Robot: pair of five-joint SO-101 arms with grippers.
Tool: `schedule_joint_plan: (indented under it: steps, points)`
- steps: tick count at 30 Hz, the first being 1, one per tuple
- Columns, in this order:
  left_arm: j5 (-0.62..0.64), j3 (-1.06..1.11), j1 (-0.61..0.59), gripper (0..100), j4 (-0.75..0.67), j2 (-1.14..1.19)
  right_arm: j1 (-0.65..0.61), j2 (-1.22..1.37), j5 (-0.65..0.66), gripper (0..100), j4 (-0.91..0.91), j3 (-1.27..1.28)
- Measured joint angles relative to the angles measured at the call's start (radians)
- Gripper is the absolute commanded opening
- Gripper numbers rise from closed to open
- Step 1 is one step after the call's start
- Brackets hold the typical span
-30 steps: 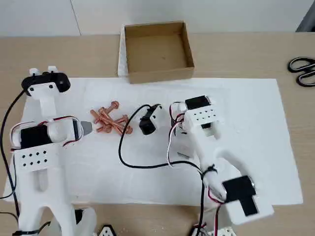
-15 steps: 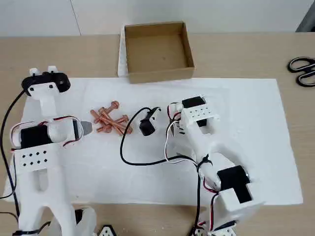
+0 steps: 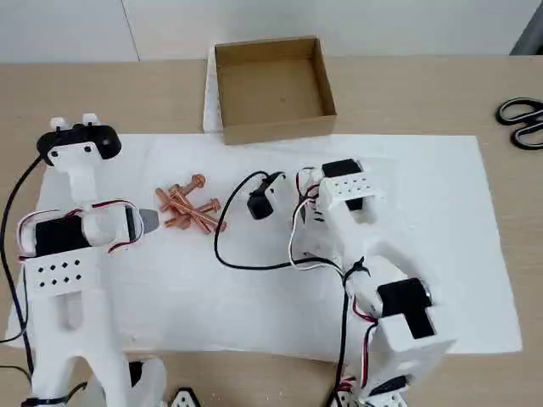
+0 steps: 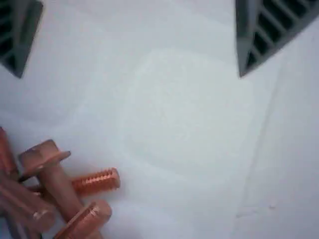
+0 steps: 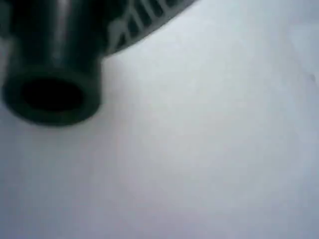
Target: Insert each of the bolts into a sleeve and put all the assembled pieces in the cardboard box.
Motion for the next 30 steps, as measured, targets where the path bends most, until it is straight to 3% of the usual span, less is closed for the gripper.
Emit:
schedule_joint_plan:
  steps: [6, 11, 23, 30]
  points:
    - [0.000, 0.000, 0.000, 26, 0.000, 0.000, 0.087, 0.003, -0.023, 0.5, 0.167, -0.150]
    - [0.000, 0.000, 0.000, 26, 0.000, 0.000, 0.126, 0.003, -0.123, 0.6, 0.262, -0.258]
    - [0.000, 0.000, 0.000, 26, 0.000, 0.000, 0.124, 0.069, -0.417, 0.9, 0.160, -0.147]
    - [0.000, 0.000, 0.000, 26, 0.000, 0.000, 0.121, 0.069, -0.479, 13.6, 0.135, -0.121]
